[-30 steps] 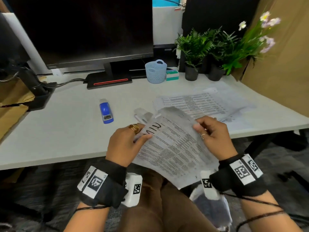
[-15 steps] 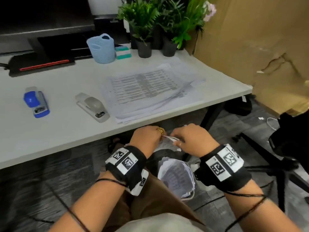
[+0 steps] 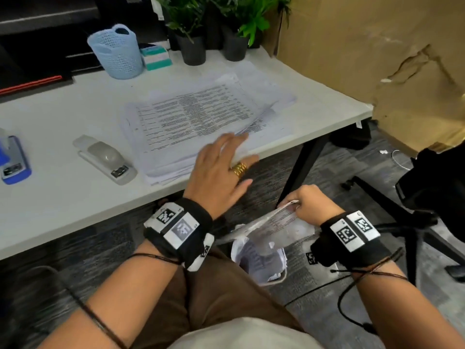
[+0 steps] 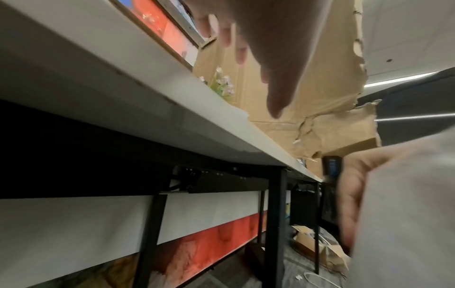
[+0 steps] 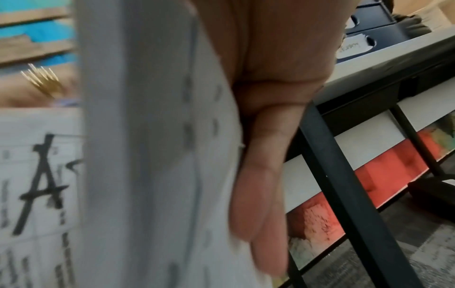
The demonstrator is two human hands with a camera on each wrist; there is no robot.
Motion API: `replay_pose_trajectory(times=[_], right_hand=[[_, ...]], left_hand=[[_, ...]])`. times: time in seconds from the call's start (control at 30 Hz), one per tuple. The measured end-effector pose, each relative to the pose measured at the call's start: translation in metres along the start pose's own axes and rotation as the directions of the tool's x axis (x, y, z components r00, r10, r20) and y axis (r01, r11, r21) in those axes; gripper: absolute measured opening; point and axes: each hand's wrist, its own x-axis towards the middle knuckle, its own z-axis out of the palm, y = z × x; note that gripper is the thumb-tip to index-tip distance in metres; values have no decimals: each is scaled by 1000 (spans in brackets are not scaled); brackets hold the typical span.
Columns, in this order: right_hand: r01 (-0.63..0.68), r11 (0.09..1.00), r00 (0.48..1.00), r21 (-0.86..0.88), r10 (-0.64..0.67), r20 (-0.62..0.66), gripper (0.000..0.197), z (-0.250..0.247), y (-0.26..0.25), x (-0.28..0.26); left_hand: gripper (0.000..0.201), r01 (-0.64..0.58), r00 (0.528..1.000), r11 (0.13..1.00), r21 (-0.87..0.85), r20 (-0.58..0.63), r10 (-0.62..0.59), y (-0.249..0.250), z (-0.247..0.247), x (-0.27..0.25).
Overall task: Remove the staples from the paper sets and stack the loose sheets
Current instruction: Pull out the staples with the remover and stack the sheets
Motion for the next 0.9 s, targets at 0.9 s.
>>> replay_pose_trajectory(times=[0.9], right_hand=[[-50,999,997,7,49,53,53,190,30,60]], left_hand=[[105,168,847,960,223,466,-257,-21,16,17]])
